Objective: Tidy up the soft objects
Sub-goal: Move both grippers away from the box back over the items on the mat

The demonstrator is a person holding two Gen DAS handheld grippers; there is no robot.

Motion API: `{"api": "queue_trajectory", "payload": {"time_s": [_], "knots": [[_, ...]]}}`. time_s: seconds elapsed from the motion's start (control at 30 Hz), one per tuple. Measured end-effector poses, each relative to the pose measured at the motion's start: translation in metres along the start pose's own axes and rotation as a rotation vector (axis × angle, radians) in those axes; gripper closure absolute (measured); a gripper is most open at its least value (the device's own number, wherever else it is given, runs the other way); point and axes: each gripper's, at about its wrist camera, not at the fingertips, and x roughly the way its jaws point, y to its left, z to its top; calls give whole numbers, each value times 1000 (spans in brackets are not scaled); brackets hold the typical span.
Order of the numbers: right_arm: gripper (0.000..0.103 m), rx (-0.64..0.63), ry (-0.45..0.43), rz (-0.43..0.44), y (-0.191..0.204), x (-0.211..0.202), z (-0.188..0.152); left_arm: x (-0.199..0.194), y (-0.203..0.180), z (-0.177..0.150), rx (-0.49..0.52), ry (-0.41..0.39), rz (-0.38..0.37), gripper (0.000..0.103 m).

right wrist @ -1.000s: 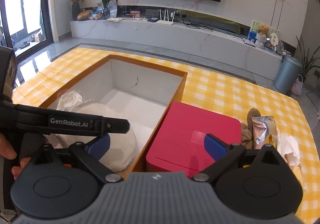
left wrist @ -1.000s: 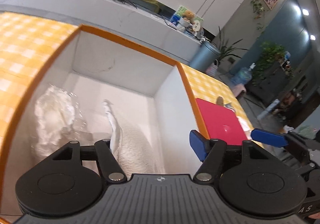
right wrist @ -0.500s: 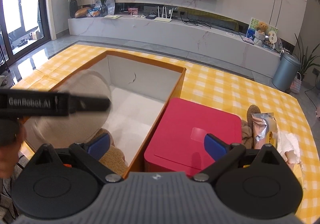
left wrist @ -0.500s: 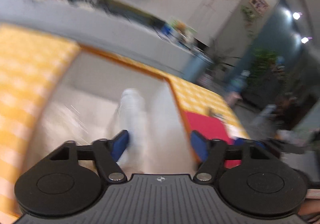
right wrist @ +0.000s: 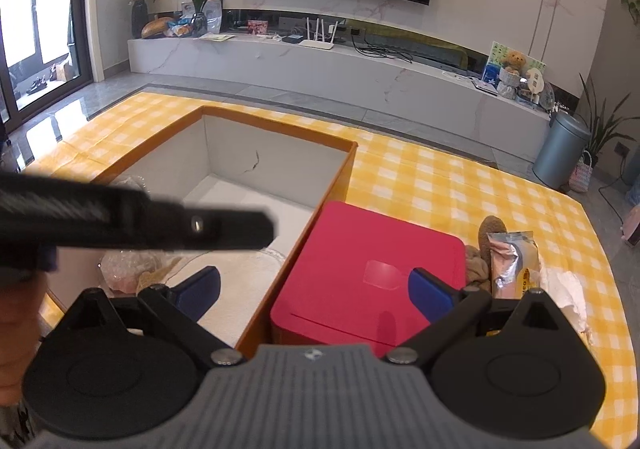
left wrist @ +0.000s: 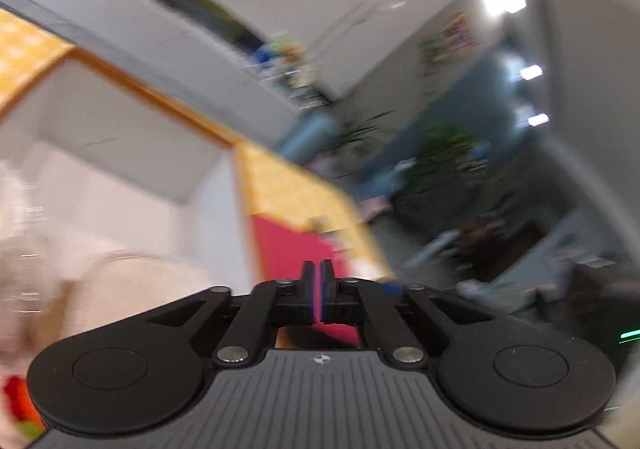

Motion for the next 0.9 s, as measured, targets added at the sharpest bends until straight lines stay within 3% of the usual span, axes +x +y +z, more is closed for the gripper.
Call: {"api": "queue_trajectory", "payload": {"time_s": [0.03, 0.07, 0.1, 0.17, 0.27, 0.53, 0.9], "knots": [[5, 3, 0, 1, -1, 0, 0, 3, 2, 0, 1, 23, 68, 62], [5, 0, 6, 2, 0, 0, 0, 5, 3, 1, 6, 36, 136, 41], [5, -6, 9, 2, 0, 1, 0, 5, 2, 2, 21, 41, 195, 14], [5, -9, 3, 2, 1, 1, -1, 0, -6, 3, 77, 7, 241, 17], [5, -4, 2, 3, -2, 0, -1, -13, -17, 2, 146, -29, 190, 14], [5, 30, -11, 1, -9, -3, -1, -29, -28, 8, 160, -77, 164, 14], [5, 46, -39, 12, -15, -17, -2, -45, -62, 3, 225, -140, 335, 12]]}}
